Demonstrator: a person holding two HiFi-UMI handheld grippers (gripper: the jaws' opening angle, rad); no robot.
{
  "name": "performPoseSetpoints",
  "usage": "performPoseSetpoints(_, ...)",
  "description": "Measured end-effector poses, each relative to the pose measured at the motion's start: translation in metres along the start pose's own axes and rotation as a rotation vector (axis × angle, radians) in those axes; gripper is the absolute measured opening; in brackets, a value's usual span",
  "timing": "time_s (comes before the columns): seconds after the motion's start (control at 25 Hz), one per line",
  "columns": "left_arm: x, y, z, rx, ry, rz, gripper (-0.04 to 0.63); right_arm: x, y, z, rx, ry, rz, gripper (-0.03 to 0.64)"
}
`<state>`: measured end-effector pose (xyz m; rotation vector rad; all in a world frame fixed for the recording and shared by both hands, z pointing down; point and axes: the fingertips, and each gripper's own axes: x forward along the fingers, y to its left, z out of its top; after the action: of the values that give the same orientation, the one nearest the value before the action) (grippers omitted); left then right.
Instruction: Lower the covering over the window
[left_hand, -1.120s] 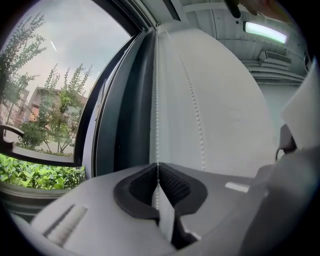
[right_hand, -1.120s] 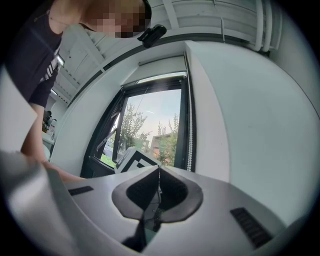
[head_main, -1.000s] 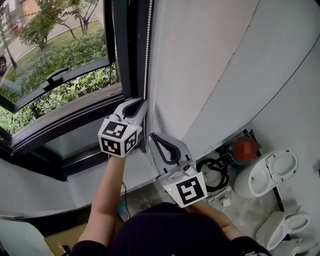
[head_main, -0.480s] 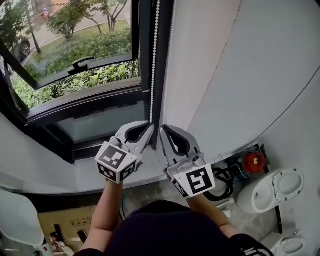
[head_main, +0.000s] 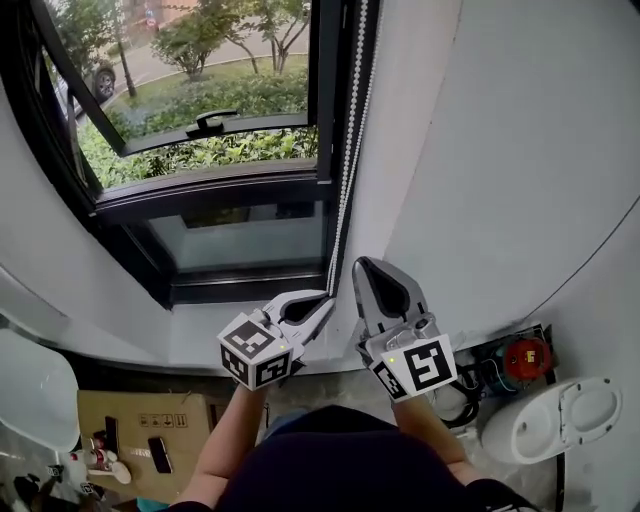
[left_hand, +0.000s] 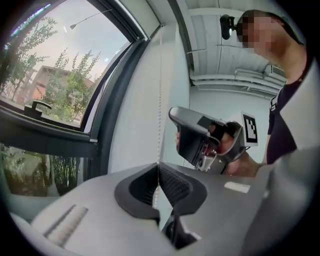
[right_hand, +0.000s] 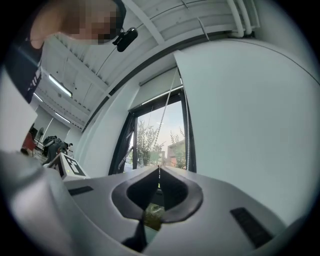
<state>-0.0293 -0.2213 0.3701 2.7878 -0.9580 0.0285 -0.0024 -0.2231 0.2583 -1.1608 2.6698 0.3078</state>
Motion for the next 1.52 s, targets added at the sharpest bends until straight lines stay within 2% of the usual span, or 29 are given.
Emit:
performPoseSetpoints(0.24, -0.001, -0.025, -0.026, -0.048, -0.021, 0.003, 0.018, -0.019, 0.003, -0.001, 0.023, 0.020, 0.076, 0.014)
performPoseSetpoints(0.36, -0.001, -0.029, -0.025, -0.060, -0.044, 0.010, 0.017, -0.020, 0.006, -0.009, 0.126, 0.077, 0.155, 0.014)
performPoseSetpoints(0.48, -0.001, -0.030, -0.024, -0.058, -0.040, 0.023, 0.017, -0.022, 0.013, -0.010, 0.250, 0.083, 0.252, 0.014)
performPoseSetpoints(0.72, -0.003, -0.034, -0.026, -0.061, -0.041, 0.034, 0.017, -0.021, 0.023, -0.011, 0.328, 0.078, 0.333, 0.014)
performPoseSetpoints(0.96, -0.002, -0.042, -0.028, -0.069, -0.039, 0.018, 0.017, -0.017, 0.029, -0.010, 0.322, 0.091, 0.347, 0.015)
performPoseSetpoints(1.16, 0.002, -0.040, -0.065, -0.054, 0.089, 0.024, 0.015, -0.013, 0.035, -0.016, 0.290, 0.117, 0.342, 0.014)
performPoseSetpoints(1.28, -0.002, -0.037, -0.073, -0.117, 0.069, 0.003, 0.015, -0.011, 0.039, -0.020, 0.279, 0.129, 0.329, 0.014)
performPoseSetpoints(1.44, -0.009, -0.030, -0.072, -0.127, 0.063, -0.012, 0.015, -0.008, 0.037, -0.022, 0.279, 0.125, 0.287, 0.014)
performPoseSetpoints(1.52, -0.017, -0.029, -0.072, -0.134, 0.060, -0.027, 0.015, -0.005, 0.042, -0.024, 0.282, 0.134, 0.308, 0.014)
